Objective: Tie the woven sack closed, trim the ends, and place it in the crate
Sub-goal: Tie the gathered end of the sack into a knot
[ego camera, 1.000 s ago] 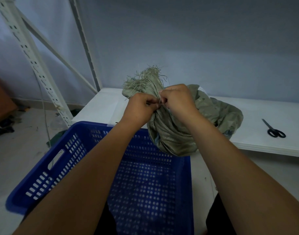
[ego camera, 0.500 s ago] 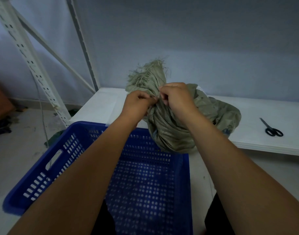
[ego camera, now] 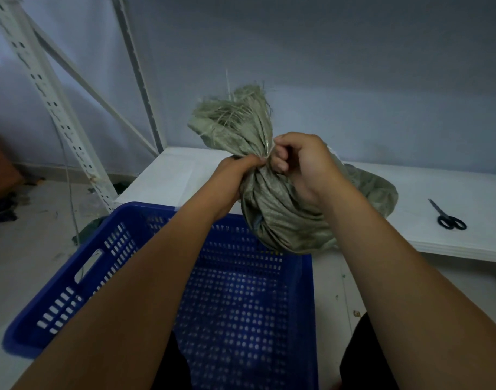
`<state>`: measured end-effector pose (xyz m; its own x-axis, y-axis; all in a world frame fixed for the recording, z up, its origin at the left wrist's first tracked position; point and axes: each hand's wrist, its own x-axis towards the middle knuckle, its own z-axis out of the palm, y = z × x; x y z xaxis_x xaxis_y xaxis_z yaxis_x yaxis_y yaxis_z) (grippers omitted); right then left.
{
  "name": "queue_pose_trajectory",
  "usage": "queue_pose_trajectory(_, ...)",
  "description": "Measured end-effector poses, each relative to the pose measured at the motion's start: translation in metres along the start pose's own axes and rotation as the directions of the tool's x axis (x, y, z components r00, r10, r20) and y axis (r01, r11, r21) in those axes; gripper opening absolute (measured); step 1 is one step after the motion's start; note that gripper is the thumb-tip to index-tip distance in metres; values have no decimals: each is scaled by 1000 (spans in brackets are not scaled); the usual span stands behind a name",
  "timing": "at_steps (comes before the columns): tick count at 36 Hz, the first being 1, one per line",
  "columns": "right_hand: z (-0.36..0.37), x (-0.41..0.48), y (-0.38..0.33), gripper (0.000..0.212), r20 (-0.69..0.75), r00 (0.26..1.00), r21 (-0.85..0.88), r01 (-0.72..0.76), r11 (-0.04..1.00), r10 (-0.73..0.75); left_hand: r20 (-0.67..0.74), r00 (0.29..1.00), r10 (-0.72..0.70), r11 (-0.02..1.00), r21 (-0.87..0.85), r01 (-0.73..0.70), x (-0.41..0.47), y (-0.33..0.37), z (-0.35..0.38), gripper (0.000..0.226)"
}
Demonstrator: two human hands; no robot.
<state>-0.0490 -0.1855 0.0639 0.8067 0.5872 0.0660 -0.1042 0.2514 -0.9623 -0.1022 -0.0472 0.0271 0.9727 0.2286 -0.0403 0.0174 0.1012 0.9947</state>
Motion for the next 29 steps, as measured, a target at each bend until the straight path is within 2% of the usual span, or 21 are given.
queue_pose_trajectory(2,-1,1,-5,40,-94,995,-63,23,998,-29,-46,999,27,999,27,-26,0,1,0,43)
queue_pose_trajectory(4,-5,5,-8,35,-214,972,-246,41,969,-95,-84,996,41,999,19,-39,0,1,-2,42)
queue_pose_trajectory(5,-9,6,-8,31,-257,956,-388,36,921,-145,-100,994,44,999,19,-43,0,1,-2,46)
queue_pose_trajectory(7,-16,8,-3,20,-274,920,-662,31,749,-281,-126,991,53,998,30,-49,1,1,-4,55)
queue_pose_trajectory(9,-21,7,6,10,-216,878,-804,88,588,-426,-138,988,62,997,49,-56,2,0,-5,56)
queue_pose_trajectory(11,-22,6,9,4,-130,844,-855,170,490,-520,-149,986,77,995,72,-67,3,-1,-4,42)
queue_pose_trajectory(14,-20,7,10,11,7,852,-896,237,376,-523,-165,979,123,987,124,-103,3,-3,-3,24)
queue_pose_trajectory(17,-18,8,16,19,108,873,-929,259,264,-475,-184,968,171,970,205,-133,5,-5,-4,29)
queue_pose_trajectory(22,-15,9,25,16,158,905,-951,248,185,-396,-191,955,226,930,335,-153,3,-5,-3,47)
queue_pose_trajectory(25,-14,9,24,29,134,921,-968,200,151,-366,-180,949,260,906,386,-176,-1,-4,-2,48)
queue_pose_trajectory(27,-14,9,23,43,98,937,-966,170,194,-334,-163,946,279,892,409,-193,-2,-3,-1,42)
queue_pose_trajectory(29,-13,7,21,50,35,956,-948,124,292,-290,-144,944,297,874,440,-208,-3,-3,-1,37)
